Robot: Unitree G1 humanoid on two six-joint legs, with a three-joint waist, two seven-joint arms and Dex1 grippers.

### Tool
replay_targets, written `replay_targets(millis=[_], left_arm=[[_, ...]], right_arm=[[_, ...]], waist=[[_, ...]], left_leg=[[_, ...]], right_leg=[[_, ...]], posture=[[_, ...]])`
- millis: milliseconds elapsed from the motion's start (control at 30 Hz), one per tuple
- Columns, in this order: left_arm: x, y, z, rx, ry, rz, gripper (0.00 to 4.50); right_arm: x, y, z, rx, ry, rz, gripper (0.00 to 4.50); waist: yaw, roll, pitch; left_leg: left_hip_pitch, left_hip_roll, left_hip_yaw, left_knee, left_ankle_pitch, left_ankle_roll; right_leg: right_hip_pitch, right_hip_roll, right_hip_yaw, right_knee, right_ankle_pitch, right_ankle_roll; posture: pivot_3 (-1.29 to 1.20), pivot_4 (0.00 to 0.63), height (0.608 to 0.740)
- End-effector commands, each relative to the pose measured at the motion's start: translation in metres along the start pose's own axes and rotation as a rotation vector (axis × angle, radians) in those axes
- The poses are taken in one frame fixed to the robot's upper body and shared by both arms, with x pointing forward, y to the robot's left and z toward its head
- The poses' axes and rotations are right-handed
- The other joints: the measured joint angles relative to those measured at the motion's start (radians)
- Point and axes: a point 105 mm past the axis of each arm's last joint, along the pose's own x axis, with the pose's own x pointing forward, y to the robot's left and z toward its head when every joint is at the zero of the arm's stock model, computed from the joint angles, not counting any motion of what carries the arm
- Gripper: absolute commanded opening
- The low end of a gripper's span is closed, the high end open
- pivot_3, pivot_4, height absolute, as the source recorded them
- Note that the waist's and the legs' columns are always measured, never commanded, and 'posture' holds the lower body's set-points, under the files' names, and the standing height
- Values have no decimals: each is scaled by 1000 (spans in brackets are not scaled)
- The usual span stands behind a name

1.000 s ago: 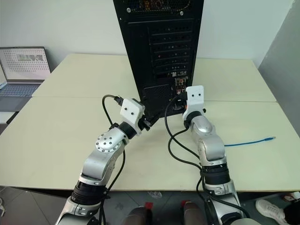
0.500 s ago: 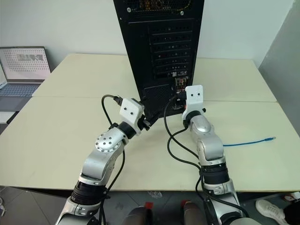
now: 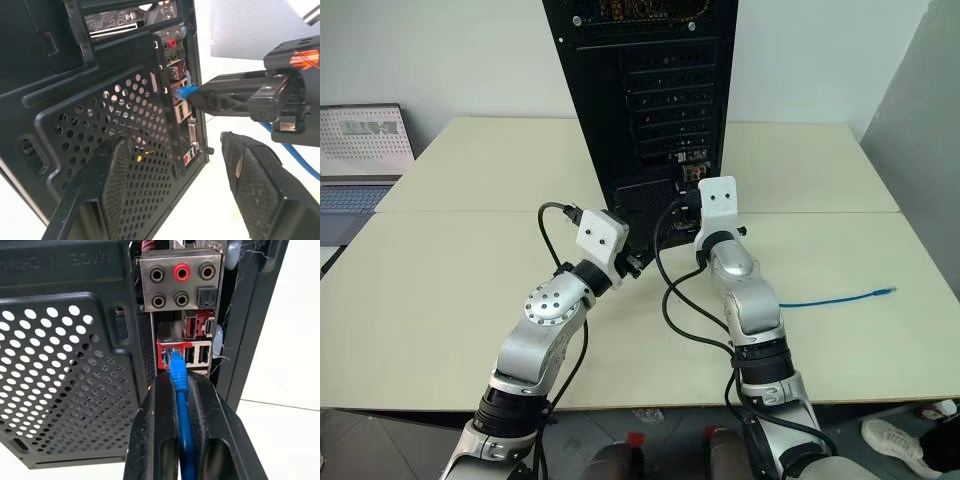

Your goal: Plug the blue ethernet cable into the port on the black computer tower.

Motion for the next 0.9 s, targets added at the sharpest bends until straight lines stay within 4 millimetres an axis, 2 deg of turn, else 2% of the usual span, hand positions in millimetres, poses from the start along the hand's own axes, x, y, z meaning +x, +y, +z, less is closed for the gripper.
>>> replay_targets(millis=[33, 433, 500, 567, 733, 900], left_arm=[[-1, 1, 17, 25, -60, 11, 3008], [-1, 1, 17, 23, -58, 17, 3008], [-1, 2, 16, 24, -58, 18, 3008], [-1, 3, 17, 26, -59, 19, 3008], [-1, 8, 16, 33, -57, 25, 3008], [-3, 14, 16, 33, -46, 26, 3008]], right_arm=[[2, 23, 36, -21, -129, 83, 0], [1, 23, 30, -23, -119, 106, 0], [-1, 18, 27, -33, -111, 111, 700], [-3, 14, 24, -52, -102, 122, 935], [-11, -1, 20, -86, -87, 136, 2008], [-26, -14, 26, -117, -96, 171, 3013]], waist=[[0, 0, 0], [-8, 0, 0], [-8, 0, 0], [-7, 0, 0], [4, 0, 0], [14, 0, 0]], left_leg=[[0, 0, 0, 0, 0, 0], [0, 1, 0, 0, 0, 0], [0, 1, 0, 0, 0, 0], [0, 1, 0, 0, 0, 0], [-1, -1, 0, 0, 0, 0], [-1, -2, -1, 0, 0, 0]], right_leg=[[0, 0, 0, 0, 0, 0], [0, 1, 0, 0, 0, 0], [0, 1, 0, 0, 0, 0], [0, 1, 0, 0, 0, 0], [0, 0, 0, -1, 0, 0], [0, -1, -1, -1, 0, 0]], posture=[[0, 150, 740], [0, 150, 740], [0, 150, 740], [0, 150, 740], [0, 150, 740], [0, 150, 740]])
